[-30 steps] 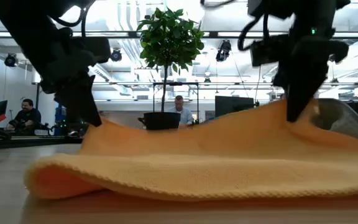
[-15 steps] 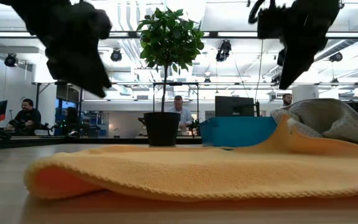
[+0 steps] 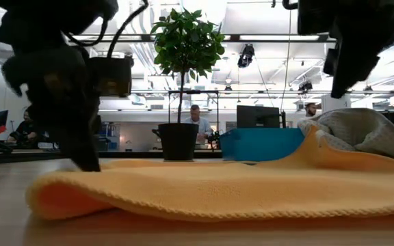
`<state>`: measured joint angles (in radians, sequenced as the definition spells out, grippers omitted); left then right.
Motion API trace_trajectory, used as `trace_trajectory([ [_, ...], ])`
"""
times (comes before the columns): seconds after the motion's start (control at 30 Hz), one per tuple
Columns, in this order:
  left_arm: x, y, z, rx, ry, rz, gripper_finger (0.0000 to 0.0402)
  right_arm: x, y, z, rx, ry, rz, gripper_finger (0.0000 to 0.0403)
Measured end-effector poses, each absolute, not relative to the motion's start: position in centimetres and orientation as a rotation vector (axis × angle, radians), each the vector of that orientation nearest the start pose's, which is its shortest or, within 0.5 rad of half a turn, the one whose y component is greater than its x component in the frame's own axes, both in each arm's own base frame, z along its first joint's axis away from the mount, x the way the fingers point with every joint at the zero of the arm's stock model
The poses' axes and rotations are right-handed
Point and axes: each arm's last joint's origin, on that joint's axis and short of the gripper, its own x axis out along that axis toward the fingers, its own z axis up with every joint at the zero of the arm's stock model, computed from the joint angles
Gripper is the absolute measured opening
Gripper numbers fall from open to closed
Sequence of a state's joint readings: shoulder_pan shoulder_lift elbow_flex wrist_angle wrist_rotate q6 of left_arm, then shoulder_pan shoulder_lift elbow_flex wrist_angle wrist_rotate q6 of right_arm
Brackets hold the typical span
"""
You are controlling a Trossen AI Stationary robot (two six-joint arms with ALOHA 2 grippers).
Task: Fold microfiber towels
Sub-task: Fold the orange microfiber towel
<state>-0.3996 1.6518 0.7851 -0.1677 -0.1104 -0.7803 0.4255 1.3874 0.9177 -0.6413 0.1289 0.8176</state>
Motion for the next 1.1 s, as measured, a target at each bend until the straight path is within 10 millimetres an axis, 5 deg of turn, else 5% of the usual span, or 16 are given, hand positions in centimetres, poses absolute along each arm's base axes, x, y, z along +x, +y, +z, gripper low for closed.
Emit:
trace_trajectory([
  [0.3, 24.5, -11.1, 14.6, -0.398, 1.193, 0.204, 0.0001, 24.2, 10.9, 20.9, 0.474, 1.1, -0.263, 0.0081],
  [0.63, 22.5, -10.7, 20.0, -0.369, 0.991, 0.135, 0.0001, 27.3, 12.1, 20.9, 0.516, 0.877, -0.119, 0.0079],
  [0.87, 19.4, -14.5, 21.4, -0.26, 0.934, -0.039, 0.0, 29.9, 13.5, 21.3, 0.521, 0.66, 0.048, 0.0081],
  [1.1, 18.6, -18.8, 19.0, -0.306, 0.9, -0.017, 0.0, 31.9, 14.6, 18.9, 0.578, 0.619, 0.118, 0.0079],
])
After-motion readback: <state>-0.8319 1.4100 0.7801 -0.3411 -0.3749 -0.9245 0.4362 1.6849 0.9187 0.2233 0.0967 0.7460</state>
